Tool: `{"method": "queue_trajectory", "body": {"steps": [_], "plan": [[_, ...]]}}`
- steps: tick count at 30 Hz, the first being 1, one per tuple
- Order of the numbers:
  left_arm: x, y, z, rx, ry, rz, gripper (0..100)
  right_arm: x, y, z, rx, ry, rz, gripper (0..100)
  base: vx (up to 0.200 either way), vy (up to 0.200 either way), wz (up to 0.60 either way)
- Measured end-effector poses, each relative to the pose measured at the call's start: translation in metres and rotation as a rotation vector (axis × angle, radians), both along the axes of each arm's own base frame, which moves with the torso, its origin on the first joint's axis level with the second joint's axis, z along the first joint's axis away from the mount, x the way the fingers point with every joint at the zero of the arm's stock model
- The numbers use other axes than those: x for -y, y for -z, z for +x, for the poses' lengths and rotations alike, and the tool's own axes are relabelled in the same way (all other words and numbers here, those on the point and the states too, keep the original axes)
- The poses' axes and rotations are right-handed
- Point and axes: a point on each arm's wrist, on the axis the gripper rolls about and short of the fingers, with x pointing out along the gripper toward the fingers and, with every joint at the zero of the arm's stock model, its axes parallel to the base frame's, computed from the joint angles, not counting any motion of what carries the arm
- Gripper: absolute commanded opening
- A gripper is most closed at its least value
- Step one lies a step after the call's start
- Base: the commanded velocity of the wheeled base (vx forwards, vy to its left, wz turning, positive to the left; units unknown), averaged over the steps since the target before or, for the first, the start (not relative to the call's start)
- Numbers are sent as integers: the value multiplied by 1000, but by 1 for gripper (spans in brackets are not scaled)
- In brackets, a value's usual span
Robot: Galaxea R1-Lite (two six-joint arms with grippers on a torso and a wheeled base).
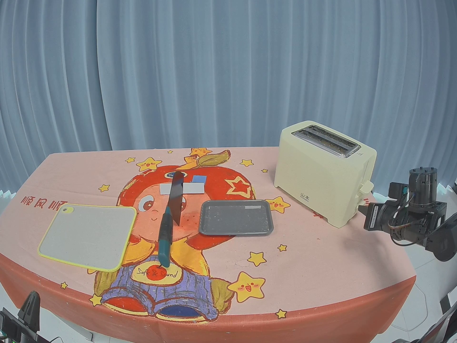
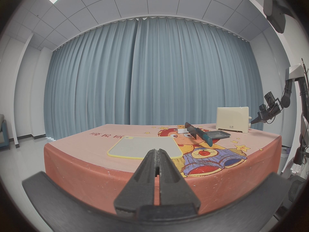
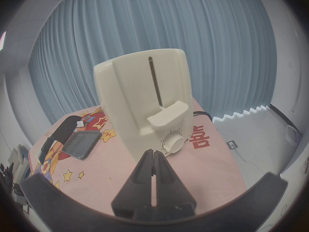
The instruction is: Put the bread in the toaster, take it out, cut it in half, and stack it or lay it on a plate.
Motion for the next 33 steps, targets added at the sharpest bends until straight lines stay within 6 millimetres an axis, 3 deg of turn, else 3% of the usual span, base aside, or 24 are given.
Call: {"method": "queue_trajectory", "body": {"steps": [18, 33], "plan": [[0, 0, 0, 0, 0, 0, 0, 1, -1, 11, 35, 32, 7, 0, 0, 0, 0], [0, 0, 0, 0, 0, 0, 0, 1, 14, 19, 46, 59, -4, 0, 0, 0, 0]]}}
